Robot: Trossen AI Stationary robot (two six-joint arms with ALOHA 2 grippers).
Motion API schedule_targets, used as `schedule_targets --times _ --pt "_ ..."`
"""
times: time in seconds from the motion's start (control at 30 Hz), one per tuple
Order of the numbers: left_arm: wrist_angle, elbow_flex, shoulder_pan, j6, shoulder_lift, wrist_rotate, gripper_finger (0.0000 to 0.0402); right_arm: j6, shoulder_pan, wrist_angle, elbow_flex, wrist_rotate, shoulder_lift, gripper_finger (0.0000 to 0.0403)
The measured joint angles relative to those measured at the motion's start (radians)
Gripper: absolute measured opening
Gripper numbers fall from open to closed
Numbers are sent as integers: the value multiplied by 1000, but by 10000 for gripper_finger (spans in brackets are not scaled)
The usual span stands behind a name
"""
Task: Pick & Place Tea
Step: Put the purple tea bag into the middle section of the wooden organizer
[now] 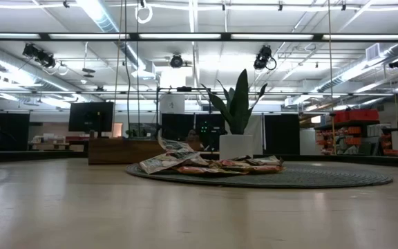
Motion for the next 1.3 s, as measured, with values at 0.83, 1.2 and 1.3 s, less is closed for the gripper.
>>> schedule_targets --times 0.83,1.2,1.3 --pt "66 0 8 -19 2 -4 37 62 0 95 5 -85 1 11" --pt "12 -2 17 -15 -39 2 112 168 0 -58 87 -71 1 1" --pt "-103 -2 40 -15 -99 6 119 224 0 -151 146 -48 1 1"
